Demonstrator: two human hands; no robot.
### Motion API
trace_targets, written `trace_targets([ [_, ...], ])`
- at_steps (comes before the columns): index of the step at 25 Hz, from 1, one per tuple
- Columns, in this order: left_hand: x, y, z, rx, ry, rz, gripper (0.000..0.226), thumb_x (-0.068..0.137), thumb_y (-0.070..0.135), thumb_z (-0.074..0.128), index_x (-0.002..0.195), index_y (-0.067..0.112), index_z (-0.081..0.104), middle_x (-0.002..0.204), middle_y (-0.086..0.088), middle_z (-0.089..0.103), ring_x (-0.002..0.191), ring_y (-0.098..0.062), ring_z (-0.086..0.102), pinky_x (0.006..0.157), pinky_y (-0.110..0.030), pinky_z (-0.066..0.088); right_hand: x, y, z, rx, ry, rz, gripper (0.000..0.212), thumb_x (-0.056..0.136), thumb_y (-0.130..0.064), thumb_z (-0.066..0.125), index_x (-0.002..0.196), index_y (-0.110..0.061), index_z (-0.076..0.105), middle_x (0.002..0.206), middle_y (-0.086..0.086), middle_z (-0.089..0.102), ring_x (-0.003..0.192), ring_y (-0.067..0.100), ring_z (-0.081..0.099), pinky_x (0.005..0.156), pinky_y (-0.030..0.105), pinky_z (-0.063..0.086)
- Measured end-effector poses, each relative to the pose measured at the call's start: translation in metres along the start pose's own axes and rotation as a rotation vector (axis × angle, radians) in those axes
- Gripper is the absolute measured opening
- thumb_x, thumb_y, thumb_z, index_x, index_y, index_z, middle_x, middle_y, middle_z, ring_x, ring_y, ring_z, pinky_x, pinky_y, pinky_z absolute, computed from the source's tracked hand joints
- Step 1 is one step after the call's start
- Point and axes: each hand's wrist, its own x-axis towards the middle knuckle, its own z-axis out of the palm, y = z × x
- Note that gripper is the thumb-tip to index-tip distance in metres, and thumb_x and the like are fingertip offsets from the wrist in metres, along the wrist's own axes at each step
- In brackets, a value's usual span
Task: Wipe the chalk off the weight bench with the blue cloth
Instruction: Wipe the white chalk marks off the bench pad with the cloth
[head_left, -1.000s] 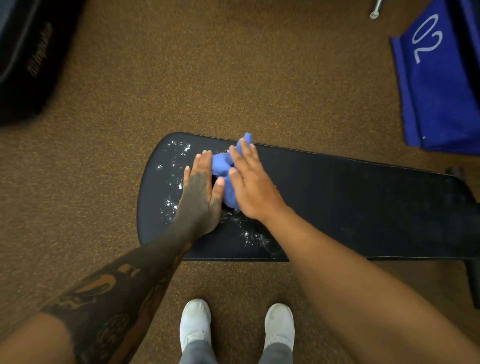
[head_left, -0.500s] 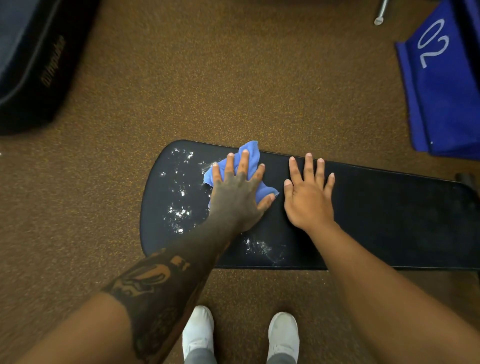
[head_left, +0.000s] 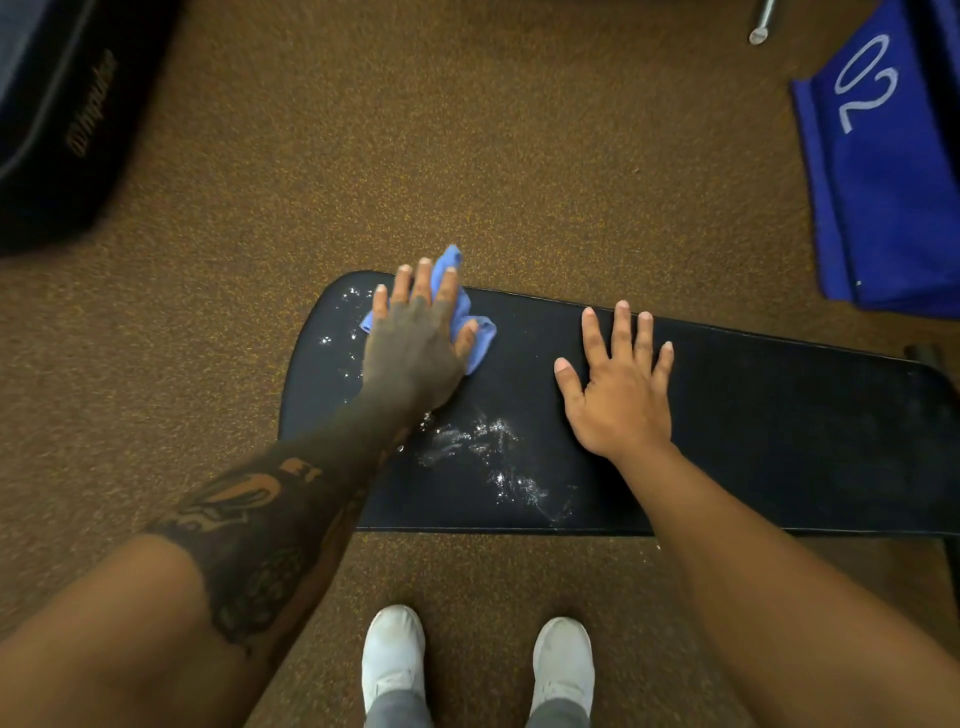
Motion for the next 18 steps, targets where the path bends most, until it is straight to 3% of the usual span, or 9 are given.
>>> trace_targets([
  [4, -0.028, 0.005, -0.006, -0.072, 0.013, -0.024, 0.054, 0.1, 0.029, 0.025, 0.148, 0.004, 0.029, 0.158, -0.019, 0.024, 0.145, -0.037, 0.021, 0.117, -0.049, 0.017, 0.0, -0.002, 0.001, -0.01, 0.01, 0.013, 0.069, 0.094, -0.06, 0.016, 0.153, -0.027, 0.003, 0.161, 0.009, -0.006, 0.147, 0.031, -0.012, 0.117, 0.056, -0.002],
  [8, -0.025, 0.021, 0.002, 0.035, -0.058, 0.264, 0.052, 0.1, 0.029, 0.03, 0.148, 0.008, 0.031, 0.159, -0.013, 0.024, 0.147, -0.034, 0.019, 0.117, -0.045, 0.018, 0.001, -0.004, 0.002, -0.035, 0.021, 0.022, 0.068, 0.094, -0.058, 0.017, 0.153, -0.026, 0.003, 0.161, 0.01, -0.005, 0.147, 0.031, -0.01, 0.117, 0.056, 0.0],
  [11, 0.002, 0.013, -0.004, 0.071, -0.077, 0.342, 0.058, 0.097, 0.033, 0.02, 0.143, 0.005, 0.04, 0.152, -0.019, 0.037, 0.142, -0.035, 0.03, 0.115, -0.047, 0.023, 0.0, -0.004, 0.003, -0.038, 0.034, 0.017, 0.069, 0.094, -0.058, 0.018, 0.153, -0.025, 0.006, 0.161, 0.011, -0.002, 0.147, 0.032, -0.008, 0.117, 0.056, 0.002],
  [14, 0.016, -0.009, -0.012, -0.005, -0.018, 0.142, 0.064, 0.092, 0.034, 0.011, 0.135, 0.001, 0.045, 0.142, -0.024, 0.046, 0.135, -0.038, 0.039, 0.112, -0.048, 0.027, -0.001, -0.003, 0.004, -0.034, 0.048, 0.011, 0.069, 0.094, -0.058, 0.018, 0.153, -0.023, 0.008, 0.161, 0.011, 0.0, 0.147, 0.032, -0.007, 0.117, 0.057, 0.002],
  [18, -0.013, -0.014, -0.003, -0.004, 0.019, -0.087, 0.057, 0.096, 0.028, 0.02, 0.14, -0.003, 0.039, 0.145, -0.026, 0.042, 0.137, -0.04, 0.037, 0.113, -0.05, 0.026, 0.0, -0.004, 0.003, -0.034, 0.039, 0.02, 0.069, 0.095, -0.058, 0.02, 0.153, -0.023, 0.007, 0.161, 0.011, -0.002, 0.147, 0.031, -0.009, 0.117, 0.056, 0.001],
])
